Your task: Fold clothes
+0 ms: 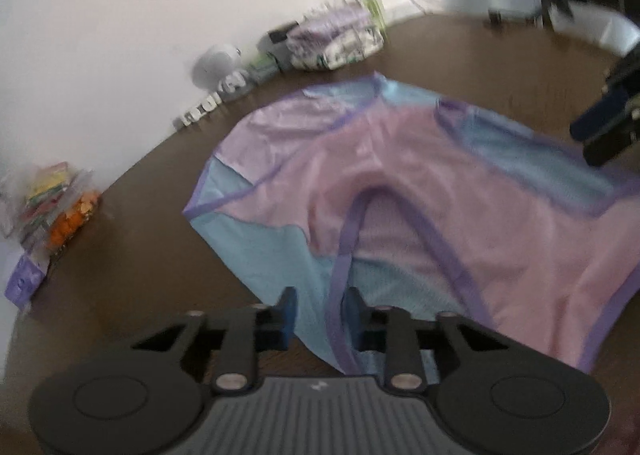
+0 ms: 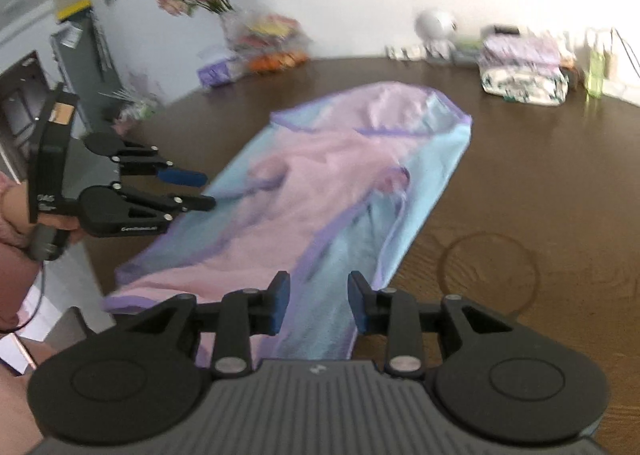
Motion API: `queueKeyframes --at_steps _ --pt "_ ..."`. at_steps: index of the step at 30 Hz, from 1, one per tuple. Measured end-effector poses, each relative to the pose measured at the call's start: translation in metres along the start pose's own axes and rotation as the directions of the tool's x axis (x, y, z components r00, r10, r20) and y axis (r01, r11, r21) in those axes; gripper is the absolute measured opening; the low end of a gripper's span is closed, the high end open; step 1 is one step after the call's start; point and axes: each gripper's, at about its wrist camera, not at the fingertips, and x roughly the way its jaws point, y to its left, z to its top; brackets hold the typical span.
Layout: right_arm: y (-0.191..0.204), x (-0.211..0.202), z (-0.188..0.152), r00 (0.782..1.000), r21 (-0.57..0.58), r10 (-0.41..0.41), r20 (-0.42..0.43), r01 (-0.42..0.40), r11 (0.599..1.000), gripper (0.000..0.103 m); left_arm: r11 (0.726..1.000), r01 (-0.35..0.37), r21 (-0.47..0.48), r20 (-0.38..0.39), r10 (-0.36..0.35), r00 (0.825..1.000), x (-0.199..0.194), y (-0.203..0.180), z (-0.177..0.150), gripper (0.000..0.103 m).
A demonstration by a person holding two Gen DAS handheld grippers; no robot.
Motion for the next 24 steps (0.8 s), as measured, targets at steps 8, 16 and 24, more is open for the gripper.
queueKeyframes --at_steps 8,16,24 --pt "0.002 0.019 -0.006 0.999 0.001 0.005 -0.038 -0.005 1.000 0.032 0.994 -0.112 0.017 0.029 0.111 0.993 -0.008 0.003 -0.005 0.003" --pt "-0.002 0.018 -0.005 0.999 0.002 0.020 -0.036 -0.020 1.000 0.035 0.986 -0.111 -0.124 -0.016 0.110 0.994 -0.016 0.028 -0.024 0.019" --pt "-0.011 -0.008 0.011 0.999 0.040 0.018 0.043 -0.020 0.999 0.040 0.990 -0.074 -0.124 0.097 0.086 0.992 -0.037 0.025 -0.011 0.041"
